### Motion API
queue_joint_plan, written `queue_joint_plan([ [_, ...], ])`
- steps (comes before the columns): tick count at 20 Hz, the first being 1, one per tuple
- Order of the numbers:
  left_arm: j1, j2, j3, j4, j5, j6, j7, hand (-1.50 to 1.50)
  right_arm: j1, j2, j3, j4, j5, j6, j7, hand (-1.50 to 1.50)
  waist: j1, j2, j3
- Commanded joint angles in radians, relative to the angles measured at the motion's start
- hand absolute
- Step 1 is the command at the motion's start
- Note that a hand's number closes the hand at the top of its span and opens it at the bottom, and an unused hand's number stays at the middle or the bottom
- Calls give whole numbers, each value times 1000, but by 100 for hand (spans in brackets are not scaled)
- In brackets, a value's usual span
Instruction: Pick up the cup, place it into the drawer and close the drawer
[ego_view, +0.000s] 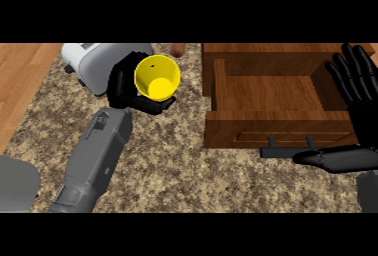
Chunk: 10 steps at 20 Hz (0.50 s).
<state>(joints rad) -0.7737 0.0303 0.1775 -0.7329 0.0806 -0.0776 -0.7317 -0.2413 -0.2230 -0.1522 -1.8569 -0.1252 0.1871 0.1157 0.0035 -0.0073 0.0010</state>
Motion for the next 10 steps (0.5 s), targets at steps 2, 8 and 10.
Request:
queue_joint_plan([
  [2, -90, -29, -97, -163, 22, 112, 220, 150, 4, 2, -5, 20, 9, 2, -25, -150, 1, 1, 0],
  [8, -307, -30, -220, -90, 72, 308, 380, 150, -13, 16, 10, 44, 33, -3, -67, -150, -27, 9, 0],
  [10, -393, -30, -252, -19, 114, 388, 392, 150, -42, 15, 14, 54, 40, -14, -44, -150, -41, 12, 0],
])
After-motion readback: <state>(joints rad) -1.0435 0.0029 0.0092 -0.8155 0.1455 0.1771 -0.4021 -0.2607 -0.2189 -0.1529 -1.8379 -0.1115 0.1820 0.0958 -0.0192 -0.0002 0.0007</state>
